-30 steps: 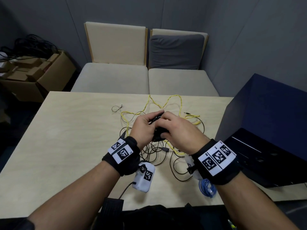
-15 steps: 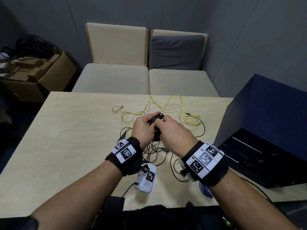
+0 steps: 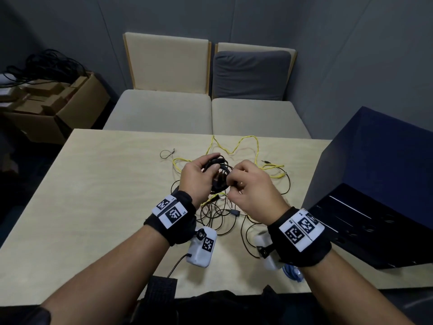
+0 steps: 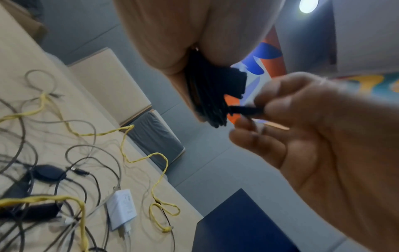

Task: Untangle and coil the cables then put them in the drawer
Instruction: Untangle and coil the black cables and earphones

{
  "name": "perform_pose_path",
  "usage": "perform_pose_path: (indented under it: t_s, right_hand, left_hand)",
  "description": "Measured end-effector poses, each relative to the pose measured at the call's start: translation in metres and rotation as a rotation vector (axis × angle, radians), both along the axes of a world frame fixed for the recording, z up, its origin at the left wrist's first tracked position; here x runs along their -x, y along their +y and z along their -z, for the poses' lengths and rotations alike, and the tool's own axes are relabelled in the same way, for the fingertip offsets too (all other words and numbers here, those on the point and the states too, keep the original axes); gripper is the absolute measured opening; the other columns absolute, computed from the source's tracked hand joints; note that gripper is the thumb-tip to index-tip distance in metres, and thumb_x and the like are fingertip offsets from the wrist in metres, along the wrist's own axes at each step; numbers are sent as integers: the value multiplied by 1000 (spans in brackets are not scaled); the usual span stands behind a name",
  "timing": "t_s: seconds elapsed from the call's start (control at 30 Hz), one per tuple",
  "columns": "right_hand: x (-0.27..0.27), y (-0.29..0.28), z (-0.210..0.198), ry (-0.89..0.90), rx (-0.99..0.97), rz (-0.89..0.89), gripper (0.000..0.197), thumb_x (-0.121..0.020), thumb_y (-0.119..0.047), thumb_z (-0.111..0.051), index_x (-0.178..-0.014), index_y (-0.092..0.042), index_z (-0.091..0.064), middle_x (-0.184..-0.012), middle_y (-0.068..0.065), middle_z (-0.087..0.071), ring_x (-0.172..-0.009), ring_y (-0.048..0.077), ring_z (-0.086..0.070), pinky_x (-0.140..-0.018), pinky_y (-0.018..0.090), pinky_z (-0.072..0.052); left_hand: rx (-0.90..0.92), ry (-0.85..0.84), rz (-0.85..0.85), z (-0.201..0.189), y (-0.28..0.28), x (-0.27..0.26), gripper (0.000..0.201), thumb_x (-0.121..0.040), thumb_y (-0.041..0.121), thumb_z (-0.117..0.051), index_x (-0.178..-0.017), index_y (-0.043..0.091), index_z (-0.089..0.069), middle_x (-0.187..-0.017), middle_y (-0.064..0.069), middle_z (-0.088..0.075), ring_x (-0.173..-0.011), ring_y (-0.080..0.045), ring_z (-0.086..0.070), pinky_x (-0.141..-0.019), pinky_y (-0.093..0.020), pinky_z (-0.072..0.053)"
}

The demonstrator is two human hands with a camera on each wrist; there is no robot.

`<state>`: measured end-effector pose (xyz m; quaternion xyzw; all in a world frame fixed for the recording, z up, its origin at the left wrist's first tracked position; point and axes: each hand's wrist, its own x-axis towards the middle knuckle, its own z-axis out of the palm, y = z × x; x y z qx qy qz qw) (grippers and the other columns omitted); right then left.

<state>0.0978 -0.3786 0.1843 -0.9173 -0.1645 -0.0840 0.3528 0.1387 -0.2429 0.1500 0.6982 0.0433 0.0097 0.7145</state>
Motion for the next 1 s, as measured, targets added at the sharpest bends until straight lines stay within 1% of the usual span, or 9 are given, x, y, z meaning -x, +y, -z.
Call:
perform_pose_path:
  t_s: [0.07,0.17,0.23,0.33,0.47,0.67,0.73,0.83,1.0]
  right_hand:
    - [0,3,0,167,-144,103,7,-76,-17,-70,-79,-16,-64,-82,-5,-57,-70,11,-56,-65,25,-49]
    - [-4,7,-2,320,-218,278,37,-72,-45,-74,-73,-16,-52,-67,-2,-61,-63,21,-64,-59,34,-51]
    - [-5,7,-5,383,-238,340,43,-72,-47,-75,-73,-12,-50,-65,3,-63,-56,25,-66,-53,35,-50]
    - [-5,6,-9,441,-184,373,36,-77,-40,-71,-73,-9,-52,-69,8,-67,-50,19,-66,-43,26,-43]
    - [-8,6,-12,496,-186,429,17,-75,-22,-61,-72,-16,-46,-73,8,-67,-47,18,-66,-34,17,-31]
    - [-3,2,-9,514,-212,282,11,-71,-9,-61,-78,-11,-53,-63,3,-58,-51,26,-63,-48,38,-52]
    - [-1,-6,-14,558,-255,217,11,-73,-2,-61,-77,-10,-54,-62,5,-54,-48,22,-59,-43,32,-48]
    - [1,-20,-22,659,-286,118,14,-76,6,-58,-80,-7,-55,-66,10,-51,-46,18,-56,-44,23,-44]
    - [4,-27,-23,770,-383,76,22,-80,15,-48,-80,-7,-48,-67,12,-48,-45,18,-59,-43,19,-44]
  left_hand:
    - [-33,-38,15,-1,-3,2,29,-89,-2,-57,-109,14,-69,-98,-3,-70,-78,-2,-65,-69,-11,-49]
    - [-1,-28,51,-3,-10,8,30,-90,0,-56,-116,12,-67,-99,-7,-71,-71,-8,-64,-55,-12,-48]
    - [21,-35,56,-4,-12,10,31,-91,-1,-56,-117,12,-67,-104,-6,-71,-77,-11,-65,-57,-14,-50]
    - [51,-53,92,-7,-11,10,33,-90,-3,-56,-115,16,-67,-106,-3,-71,-89,-13,-66,-77,-24,-55]
    - [30,-96,112,-8,-16,13,36,-89,-4,-58,-114,19,-65,-104,6,-69,-92,3,-65,-82,-13,-49]
    - [37,-32,36,-2,-12,3,30,-88,-5,-57,-108,15,-67,-96,-1,-69,-78,-6,-64,-70,-18,-52]
    - [91,9,24,-1,-9,2,32,-87,-7,-58,-110,14,-65,-91,-4,-67,-73,-15,-64,-67,-26,-55]
    - [162,53,71,0,-5,5,39,-86,-11,-55,-117,13,-60,-82,-6,-64,-59,-12,-62,-57,-23,-53]
    - [101,29,160,-7,-7,12,27,-88,-12,-52,-96,12,-63,-78,-1,-64,-60,-13,-64,-57,-25,-54]
